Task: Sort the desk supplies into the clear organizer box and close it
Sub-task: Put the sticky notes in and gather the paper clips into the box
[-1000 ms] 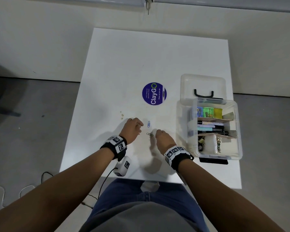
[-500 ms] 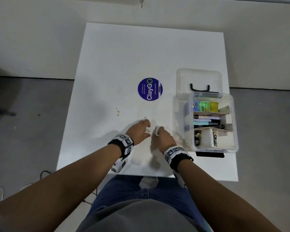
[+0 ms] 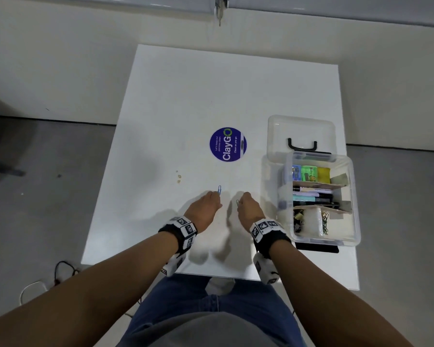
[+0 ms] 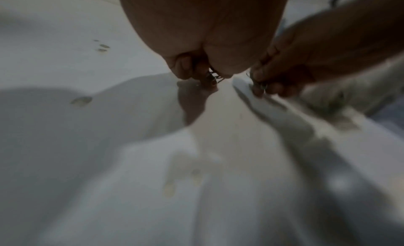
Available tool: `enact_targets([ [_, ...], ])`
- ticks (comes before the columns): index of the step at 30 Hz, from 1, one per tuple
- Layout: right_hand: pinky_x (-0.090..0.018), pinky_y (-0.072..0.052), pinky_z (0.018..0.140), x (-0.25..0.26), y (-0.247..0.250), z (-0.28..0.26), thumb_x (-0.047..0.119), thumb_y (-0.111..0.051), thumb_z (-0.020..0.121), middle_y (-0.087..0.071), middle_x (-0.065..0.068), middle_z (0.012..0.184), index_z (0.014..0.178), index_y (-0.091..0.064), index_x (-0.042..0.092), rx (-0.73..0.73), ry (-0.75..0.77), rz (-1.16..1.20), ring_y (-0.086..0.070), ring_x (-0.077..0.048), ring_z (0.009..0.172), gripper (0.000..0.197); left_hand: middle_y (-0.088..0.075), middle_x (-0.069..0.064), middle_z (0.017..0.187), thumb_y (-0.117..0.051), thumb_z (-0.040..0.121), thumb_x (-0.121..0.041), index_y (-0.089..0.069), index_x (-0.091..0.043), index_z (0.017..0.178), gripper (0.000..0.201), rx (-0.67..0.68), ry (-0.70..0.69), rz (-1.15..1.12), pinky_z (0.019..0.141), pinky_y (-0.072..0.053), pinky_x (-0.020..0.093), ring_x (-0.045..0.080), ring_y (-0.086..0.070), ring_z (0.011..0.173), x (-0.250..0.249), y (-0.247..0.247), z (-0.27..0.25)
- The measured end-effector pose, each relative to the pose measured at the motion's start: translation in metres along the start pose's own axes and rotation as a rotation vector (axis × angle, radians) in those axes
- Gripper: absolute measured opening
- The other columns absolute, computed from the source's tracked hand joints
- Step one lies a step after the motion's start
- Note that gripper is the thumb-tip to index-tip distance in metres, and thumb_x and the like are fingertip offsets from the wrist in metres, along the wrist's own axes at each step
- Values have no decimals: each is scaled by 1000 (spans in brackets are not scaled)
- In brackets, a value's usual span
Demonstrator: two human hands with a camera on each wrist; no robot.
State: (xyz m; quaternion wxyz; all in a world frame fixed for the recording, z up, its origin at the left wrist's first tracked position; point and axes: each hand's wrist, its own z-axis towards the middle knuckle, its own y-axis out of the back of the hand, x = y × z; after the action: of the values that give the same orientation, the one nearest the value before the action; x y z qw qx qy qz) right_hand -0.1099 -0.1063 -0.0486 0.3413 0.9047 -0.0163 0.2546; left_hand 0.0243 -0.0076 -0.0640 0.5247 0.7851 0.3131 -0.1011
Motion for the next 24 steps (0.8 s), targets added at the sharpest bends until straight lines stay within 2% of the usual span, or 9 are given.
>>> enact_targets([
  [2,-34,-43,68,3,5,1,9,-37,85,-57,-10,89,96,-41,16,17,-33,188,-50,-24,75,13,-58,9,86,-38,97,-12,-38,-9,97,3,-23,65,-93,66,-49,42,23,-54,69,-2,13,2],
  [4,-32,-47,62,6,8,0,10,-35,86,-57,-8,84,102,-44,18,14,-86,346,-53,-23,69,20,-60,11,82,-35,94,-6,-39,-11,103,11,-94,149,-135,62,-47,42,26,-52,64,-1,23,8],
  [6,-36,-53,60,9,9,0,0,-34,89,-58,-5,79,94,-54,15,11,-115,440,-55,-21,65,25,-62,8,93,-36,92,0,-45,-11,110,23,-180,214,-159,67,-46,38,28,-59,76,-3,27,19],
  [8,-39,-56,62,11,11,-5,-5,-37,89,-59,-6,71,82,-59,11,29,-112,556,-58,-20,58,28,-59,11,104,-38,95,-2,-50,-6,109,20,-222,233,-146,74,-46,38,31,-59,90,-9,27,29],
  [11,-23,-51,48,15,18,-21,-4,-45,96,-57,-10,67,86,-57,2,103,-66,678,-59,-11,47,17,-54,19,113,-45,100,-22,-49,1,111,26,-208,268,-63,83,-48,44,35,-56,100,-20,19,39],
  [13,-21,-51,49,16,27,-31,-5,-45,96,-58,-10,67,92,-59,0,126,-12,684,-57,-13,51,15,-52,20,119,-48,99,-24,-47,1,116,30,-184,316,-30,83,-48,43,35,-56,104,-24,11,42],
  [17,-29,-55,59,9,66,-56,-1,-46,95,-64,-12,72,91,-65,7,120,113,599,-61,-23,60,20,-52,19,123,-42,101,-20,-43,2,123,30,-140,291,93,85,-47,39,33,-57,108,-33,3,41],
  [22,-28,-58,59,-29,139,-93,-2,-46,95,-65,-10,79,92,-65,9,-65,175,583,-65,-20,64,21,-54,20,123,-36,103,-25,-43,5,123,36,-81,321,118,89,-47,38,32,-59,109,-38,8,40],
  [24,-35,-59,65,-57,164,-105,-4,-46,94,-68,-5,81,88,-65,15,-180,174,551,-70,-22,70,27,-59,18,115,-37,103,-23,-46,3,116,31,-72,293,51,84,-47,38,31,-60,102,-56,18,41],
])
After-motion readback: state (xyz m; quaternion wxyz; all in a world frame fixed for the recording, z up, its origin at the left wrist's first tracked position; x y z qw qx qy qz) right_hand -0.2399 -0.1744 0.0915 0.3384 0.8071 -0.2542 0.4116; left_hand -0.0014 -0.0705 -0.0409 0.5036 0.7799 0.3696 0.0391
